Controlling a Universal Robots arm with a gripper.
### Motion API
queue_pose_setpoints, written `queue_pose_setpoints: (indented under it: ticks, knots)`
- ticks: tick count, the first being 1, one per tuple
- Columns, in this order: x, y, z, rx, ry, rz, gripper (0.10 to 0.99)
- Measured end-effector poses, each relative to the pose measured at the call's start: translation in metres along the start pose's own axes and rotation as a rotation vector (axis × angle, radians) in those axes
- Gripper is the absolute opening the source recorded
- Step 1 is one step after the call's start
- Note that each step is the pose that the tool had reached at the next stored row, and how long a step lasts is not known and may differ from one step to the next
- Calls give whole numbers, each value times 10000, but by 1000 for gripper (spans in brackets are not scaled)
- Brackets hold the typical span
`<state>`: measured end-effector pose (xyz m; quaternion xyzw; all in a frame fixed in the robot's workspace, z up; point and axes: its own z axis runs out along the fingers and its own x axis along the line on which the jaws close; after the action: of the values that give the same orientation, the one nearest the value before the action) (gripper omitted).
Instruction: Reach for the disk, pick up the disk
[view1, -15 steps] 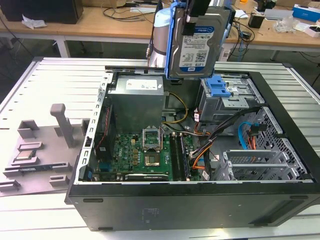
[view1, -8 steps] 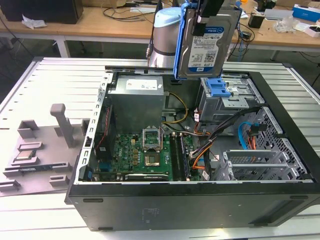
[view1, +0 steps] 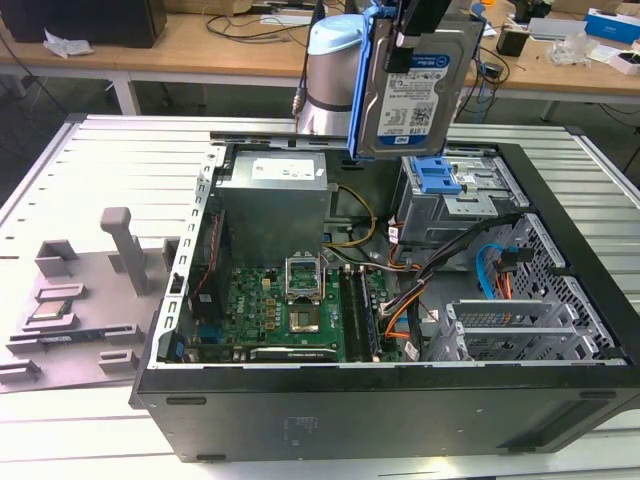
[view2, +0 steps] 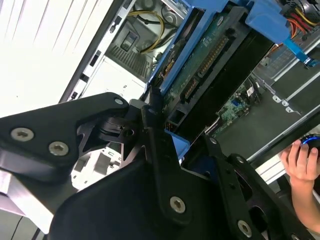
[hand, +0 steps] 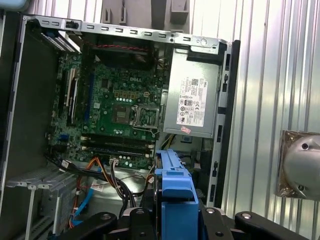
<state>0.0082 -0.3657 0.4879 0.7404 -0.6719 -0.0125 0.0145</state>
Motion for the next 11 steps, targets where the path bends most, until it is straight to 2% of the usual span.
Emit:
queue_pose_setpoints:
  ticks: [2,7,11]
  knots:
    - [37,4,0,0,0,0,369]
    - [189,19,1,0,0,1,369]
    - [265,26,1,-1,1,1,369]
